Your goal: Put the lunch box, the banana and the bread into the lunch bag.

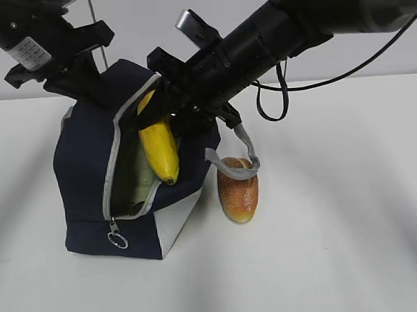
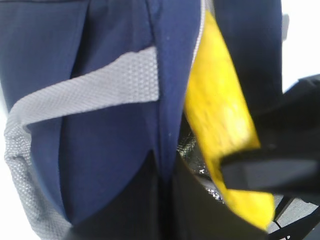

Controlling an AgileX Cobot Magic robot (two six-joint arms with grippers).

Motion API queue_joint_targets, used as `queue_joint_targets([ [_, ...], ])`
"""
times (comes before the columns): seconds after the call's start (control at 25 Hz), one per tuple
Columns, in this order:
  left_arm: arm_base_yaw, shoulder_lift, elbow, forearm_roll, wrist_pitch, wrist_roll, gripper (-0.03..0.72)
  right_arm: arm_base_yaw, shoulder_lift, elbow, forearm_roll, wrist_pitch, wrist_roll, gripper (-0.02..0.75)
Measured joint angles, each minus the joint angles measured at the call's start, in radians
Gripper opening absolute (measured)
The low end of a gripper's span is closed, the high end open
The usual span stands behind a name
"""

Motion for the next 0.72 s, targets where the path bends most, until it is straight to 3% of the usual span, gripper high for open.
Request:
queue_joint_targets([
  [0.56,0.000,0.000,0.000,-0.006,0.000,0.000,-0.003,0.000,0.064,-0.002,0.111,-0.101,-0.005,0.296],
  [0.72,0.000,0.000,0.000,-0.006,0.000,0.000,-0.003,0.000,0.064,-0.002,0.141,-0.101,-0.054,0.399],
])
